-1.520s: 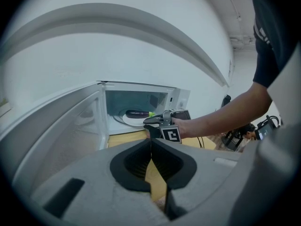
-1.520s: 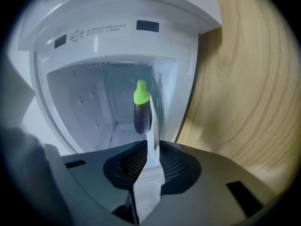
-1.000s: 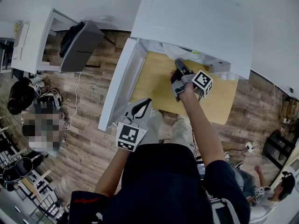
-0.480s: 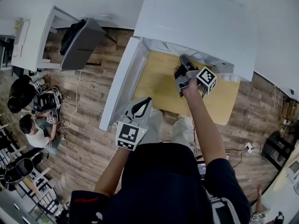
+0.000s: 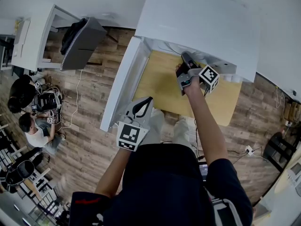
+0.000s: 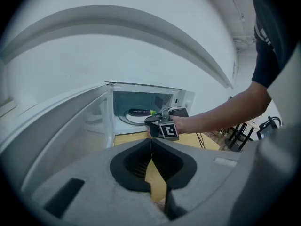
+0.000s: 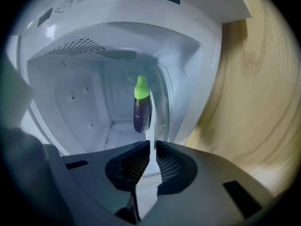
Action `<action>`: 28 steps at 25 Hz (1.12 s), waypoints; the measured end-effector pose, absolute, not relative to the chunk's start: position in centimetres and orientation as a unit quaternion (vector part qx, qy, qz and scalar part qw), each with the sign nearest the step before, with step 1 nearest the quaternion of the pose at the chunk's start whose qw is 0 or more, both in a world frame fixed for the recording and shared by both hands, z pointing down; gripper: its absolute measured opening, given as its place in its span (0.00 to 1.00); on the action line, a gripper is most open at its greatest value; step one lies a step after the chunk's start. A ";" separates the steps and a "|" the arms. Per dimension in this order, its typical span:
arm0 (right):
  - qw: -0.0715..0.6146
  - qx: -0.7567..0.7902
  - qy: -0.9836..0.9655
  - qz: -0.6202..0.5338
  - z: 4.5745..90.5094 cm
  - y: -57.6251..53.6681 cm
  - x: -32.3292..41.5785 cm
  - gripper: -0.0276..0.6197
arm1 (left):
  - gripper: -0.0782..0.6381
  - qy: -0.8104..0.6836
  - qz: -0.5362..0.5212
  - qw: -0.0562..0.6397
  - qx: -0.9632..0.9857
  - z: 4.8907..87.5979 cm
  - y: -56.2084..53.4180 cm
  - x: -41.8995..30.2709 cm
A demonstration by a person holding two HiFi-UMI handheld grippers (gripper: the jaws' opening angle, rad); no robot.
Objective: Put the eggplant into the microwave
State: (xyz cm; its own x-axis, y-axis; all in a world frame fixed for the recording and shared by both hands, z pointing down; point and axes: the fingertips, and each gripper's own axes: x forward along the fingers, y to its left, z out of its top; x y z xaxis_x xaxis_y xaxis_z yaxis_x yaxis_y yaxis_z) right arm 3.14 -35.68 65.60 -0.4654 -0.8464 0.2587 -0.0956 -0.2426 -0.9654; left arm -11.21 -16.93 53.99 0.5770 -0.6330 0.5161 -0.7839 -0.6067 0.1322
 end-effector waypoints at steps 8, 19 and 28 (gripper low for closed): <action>0.278 -0.429 0.544 -0.665 65.5 -34.1 3.2 0.09 | 0.13 -0.408 0.207 0.169 0.873 53.4 -16.7 -10.9; 0.263 -0.423 0.554 -0.667 65.2 -33.6 3.0 0.09 | 0.13 -0.413 0.198 0.160 0.875 52.2 -17.0 -10.4; 0.263 -0.411 0.554 -0.674 64.6 -32.7 2.9 0.16 | 0.13 -0.417 0.195 0.156 0.874 51.6 -16.3 -10.4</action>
